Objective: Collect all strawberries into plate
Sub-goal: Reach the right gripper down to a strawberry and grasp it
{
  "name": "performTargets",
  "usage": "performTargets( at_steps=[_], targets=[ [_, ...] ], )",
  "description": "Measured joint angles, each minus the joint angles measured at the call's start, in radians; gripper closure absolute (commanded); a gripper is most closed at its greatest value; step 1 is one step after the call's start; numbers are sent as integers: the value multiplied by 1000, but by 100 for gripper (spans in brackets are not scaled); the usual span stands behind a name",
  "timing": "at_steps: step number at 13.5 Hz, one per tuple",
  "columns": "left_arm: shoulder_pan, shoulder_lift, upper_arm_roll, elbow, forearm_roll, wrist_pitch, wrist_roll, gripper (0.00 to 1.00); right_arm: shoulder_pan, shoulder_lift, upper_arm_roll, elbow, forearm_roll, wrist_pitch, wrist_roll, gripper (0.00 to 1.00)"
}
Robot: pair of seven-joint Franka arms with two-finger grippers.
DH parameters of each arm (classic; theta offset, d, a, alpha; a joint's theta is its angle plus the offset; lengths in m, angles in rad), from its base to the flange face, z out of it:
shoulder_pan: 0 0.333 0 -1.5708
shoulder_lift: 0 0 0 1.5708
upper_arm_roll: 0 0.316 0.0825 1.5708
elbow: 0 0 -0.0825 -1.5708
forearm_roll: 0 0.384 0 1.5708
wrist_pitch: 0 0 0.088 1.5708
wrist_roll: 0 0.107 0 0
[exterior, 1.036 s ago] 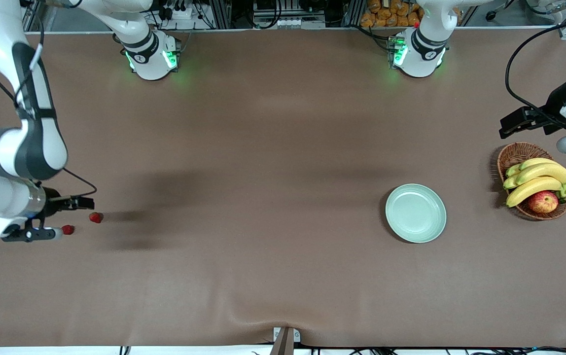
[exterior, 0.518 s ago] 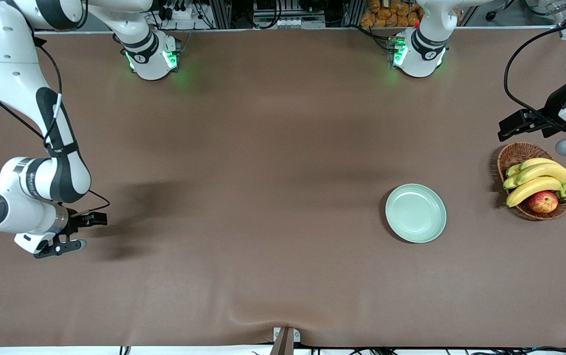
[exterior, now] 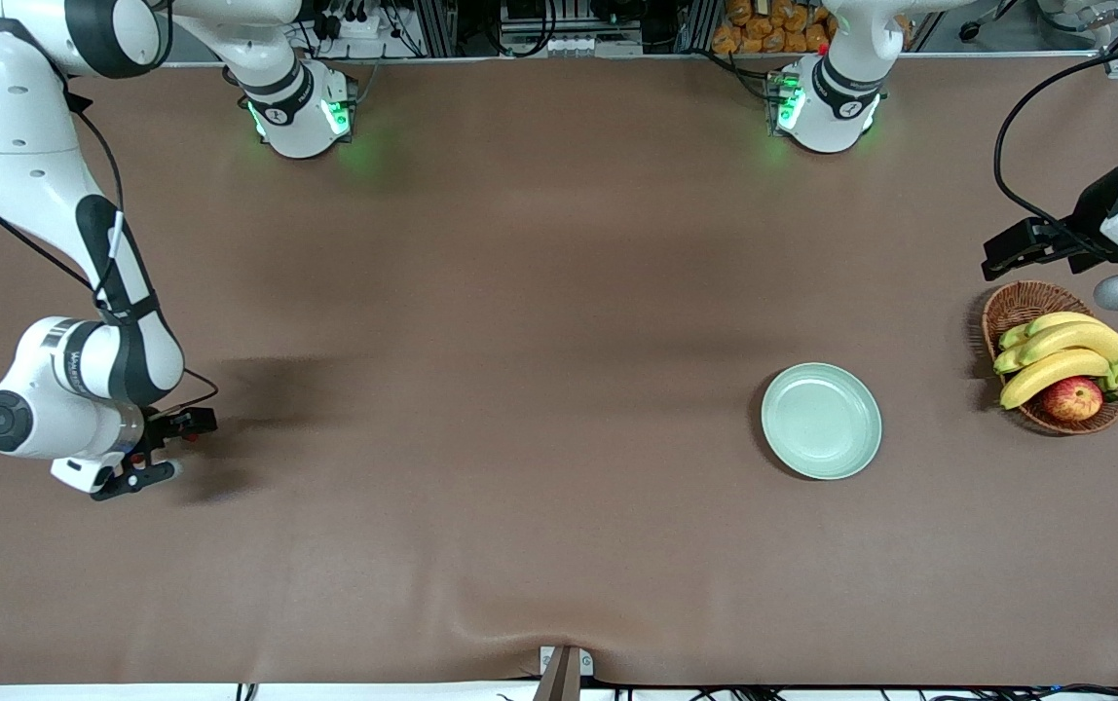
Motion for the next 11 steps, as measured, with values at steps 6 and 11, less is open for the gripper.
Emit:
performTargets(
  at_steps=[6, 11],
  targets=[
    [-3, 5, -1, -1, 0, 0, 0, 0, 0, 2, 0, -8, 0, -15, -17, 100],
    [-10, 9, -1, -2, 0, 0, -1, 0, 0, -9, 1, -5, 0, -67, -42, 100]
  ],
)
